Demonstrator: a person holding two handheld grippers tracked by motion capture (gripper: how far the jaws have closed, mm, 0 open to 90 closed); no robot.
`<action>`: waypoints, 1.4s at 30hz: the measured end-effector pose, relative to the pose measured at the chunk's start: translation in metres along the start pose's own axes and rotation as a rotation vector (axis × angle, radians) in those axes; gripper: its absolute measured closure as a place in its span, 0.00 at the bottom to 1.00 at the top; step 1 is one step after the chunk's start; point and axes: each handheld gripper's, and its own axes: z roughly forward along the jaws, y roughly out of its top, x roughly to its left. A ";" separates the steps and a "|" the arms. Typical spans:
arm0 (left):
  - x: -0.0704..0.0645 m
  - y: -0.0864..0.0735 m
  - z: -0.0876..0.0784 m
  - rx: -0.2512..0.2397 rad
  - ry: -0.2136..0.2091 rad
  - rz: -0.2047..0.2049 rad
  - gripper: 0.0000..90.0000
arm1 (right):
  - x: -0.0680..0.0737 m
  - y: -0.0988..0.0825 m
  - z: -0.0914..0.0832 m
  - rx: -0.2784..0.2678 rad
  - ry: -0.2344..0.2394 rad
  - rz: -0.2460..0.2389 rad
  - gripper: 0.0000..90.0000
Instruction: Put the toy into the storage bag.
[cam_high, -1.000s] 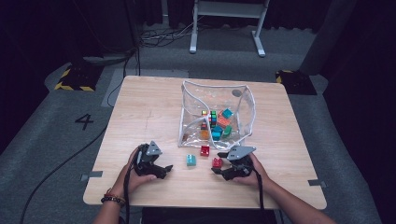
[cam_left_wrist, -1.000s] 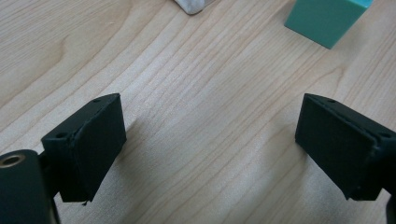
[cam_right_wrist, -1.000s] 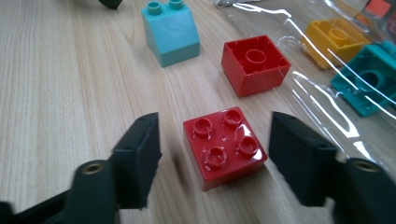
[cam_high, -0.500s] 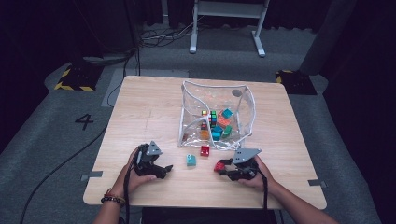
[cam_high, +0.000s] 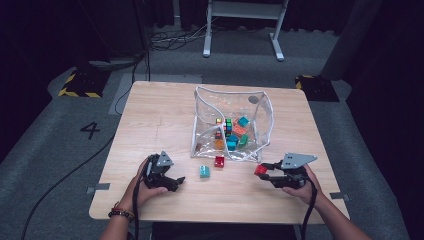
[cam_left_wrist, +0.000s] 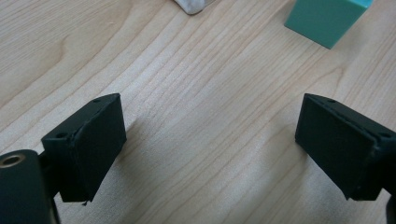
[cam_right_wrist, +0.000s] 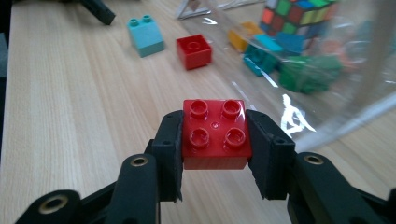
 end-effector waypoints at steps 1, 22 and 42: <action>0.000 0.000 0.000 -0.001 0.001 -0.001 0.10 | -0.003 -0.001 -0.005 -0.005 -0.009 0.005 0.66; 0.000 0.000 0.000 0.002 0.001 -0.001 0.10 | -0.054 0.012 -0.051 -0.041 -0.181 0.055 0.66; 0.000 0.000 0.000 0.002 0.001 -0.001 0.10 | -0.104 0.065 -0.067 -0.082 -0.233 0.071 0.66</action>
